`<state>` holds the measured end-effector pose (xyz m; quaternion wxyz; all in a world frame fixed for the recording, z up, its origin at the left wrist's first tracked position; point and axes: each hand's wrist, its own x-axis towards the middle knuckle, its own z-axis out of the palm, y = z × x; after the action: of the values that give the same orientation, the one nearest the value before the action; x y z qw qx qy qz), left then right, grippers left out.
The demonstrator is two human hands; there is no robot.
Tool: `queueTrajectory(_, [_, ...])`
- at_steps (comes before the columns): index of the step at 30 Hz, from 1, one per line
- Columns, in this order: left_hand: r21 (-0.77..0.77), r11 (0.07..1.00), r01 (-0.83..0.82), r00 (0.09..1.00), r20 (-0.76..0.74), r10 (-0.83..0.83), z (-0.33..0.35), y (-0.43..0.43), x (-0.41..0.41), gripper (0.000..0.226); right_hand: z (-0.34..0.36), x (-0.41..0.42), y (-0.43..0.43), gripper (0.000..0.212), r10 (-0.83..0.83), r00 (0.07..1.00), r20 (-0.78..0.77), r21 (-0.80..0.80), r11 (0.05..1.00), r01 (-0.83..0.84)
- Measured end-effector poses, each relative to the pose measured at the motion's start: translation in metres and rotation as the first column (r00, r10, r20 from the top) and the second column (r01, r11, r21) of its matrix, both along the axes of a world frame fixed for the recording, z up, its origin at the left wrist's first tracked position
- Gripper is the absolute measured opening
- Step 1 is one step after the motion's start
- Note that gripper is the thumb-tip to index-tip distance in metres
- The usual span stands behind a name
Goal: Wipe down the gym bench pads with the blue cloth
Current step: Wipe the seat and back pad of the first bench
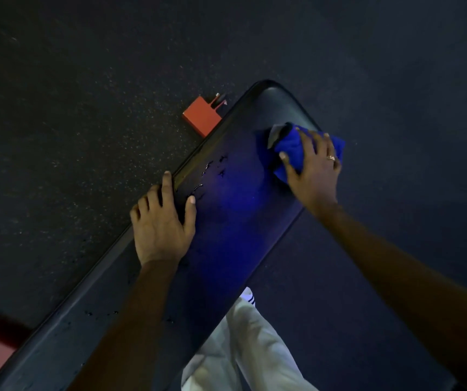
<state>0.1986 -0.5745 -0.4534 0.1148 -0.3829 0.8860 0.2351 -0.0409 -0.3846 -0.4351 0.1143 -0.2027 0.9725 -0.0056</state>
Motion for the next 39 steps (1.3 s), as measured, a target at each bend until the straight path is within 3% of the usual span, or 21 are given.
queueTrajectory(2, [-0.018, 1.000, -0.006, 1.000, -0.008, 0.006, -0.001, 0.001, 0.000, 0.070, -0.005, 0.026, 0.000, 0.066, -0.117, 0.993, 0.009, -0.056, 0.991, 0.118])
queueTrajectory(5, [-0.027, 1.000, -0.010, 1.000, -0.008, 0.010, -0.003, 0.002, 0.000, 0.070, 0.004, 0.094, 0.027, 0.067, 0.134, 0.986, 0.098, -0.062, 0.990, -0.128])
queueTrajectory(7, [-0.038, 0.999, -0.015, 1.000, -0.012, 0.015, -0.004, 0.003, 0.000, 0.070, 0.004, 0.091, 0.050, 0.067, 0.280, 0.957, 0.076, -0.040, 0.960, -0.277])
queueTrajectory(8, [-0.049, 0.999, -0.016, 1.000, -0.016, 0.015, -0.005, 0.004, 0.000, 0.070, 0.001, 0.075, 0.052, 0.066, 0.247, 0.968, 0.050, -0.036, 0.969, -0.246])
queueTrajectory(10, [-0.074, 0.997, -0.015, 1.000, -0.021, 0.014, -0.007, 0.004, 0.000, 0.069, -0.007, 0.046, 0.037, 0.064, 0.010, 1.000, 0.010, -0.068, 0.998, -0.009])
queueTrajectory(12, [-0.089, 0.996, -0.012, 1.000, -0.019, 0.010, -0.008, 0.004, -0.001, 0.069, -0.014, 0.045, 0.015, 0.064, -0.252, 0.968, -0.001, -0.167, 0.954, 0.249])
queueTrajectory(14, [-0.096, 0.995, -0.015, 1.000, -0.015, 0.013, -0.006, 0.005, 0.000, 0.069, -0.013, 0.078, 0.003, 0.063, -0.404, 0.914, 0.024, -0.269, 0.879, 0.395])
queueTrajectory(16, [-0.100, 0.995, -0.012, 1.000, -0.014, 0.010, -0.005, 0.007, -0.002, 0.069, -0.006, 0.132, 0.009, 0.065, -0.405, 0.905, 0.131, -0.310, 0.850, 0.426])
queueTrajectory(20, [-0.140, 0.990, -0.012, 1.000, -0.005, 0.011, -0.005, 0.009, -0.001, 0.070, -0.003, 0.180, 0.041, 0.074, -0.210, 0.949, 0.235, -0.324, 0.903, 0.280])
queueTrajectory(24, [-0.164, 0.986, -0.002, 0.998, -0.056, -0.007, -0.003, 0.019, -0.001, 0.063, -0.012, 0.106, 0.026, 0.065, -0.443, 0.867, 0.226, -0.397, 0.771, 0.498])
queueTrajectory(27, [-0.192, 0.980, -0.043, 0.998, -0.052, 0.034, -0.006, 0.023, -0.001, 0.060, -0.010, 0.113, 0.018, 0.065, -0.523, 0.812, 0.259, -0.448, 0.680, 0.581])
queueTrajectory(31, [-0.162, 0.985, -0.053, 0.996, -0.082, 0.040, -0.005, 0.023, 0.000, 0.061, -0.011, 0.184, 0.052, 0.080, -0.245, 0.933, 0.265, -0.485, 0.802, 0.349])
queueTrajectory(33, [-0.162, 0.985, -0.062, 0.996, -0.066, 0.052, -0.006, 0.023, 0.000, 0.061, -0.023, 0.175, 0.062, 0.074, -0.197, 0.953, 0.232, -0.505, 0.813, 0.291])
queueTrajectory(36, [-0.140, 0.989, -0.052, 0.997, -0.062, 0.044, -0.002, 0.025, -0.002, 0.062, -0.019, 0.121, 0.041, 0.061, -0.405, 0.897, 0.179, -0.492, 0.752, 0.438])
queueTrajectory(39, [-0.044, 0.999, -0.005, 0.999, -0.039, 0.003, 0.007, 0.014, 0.010, 0.067, -0.017, 0.078, 0.025, 0.062, -0.513, 0.838, 0.184, -0.439, 0.720, 0.537])
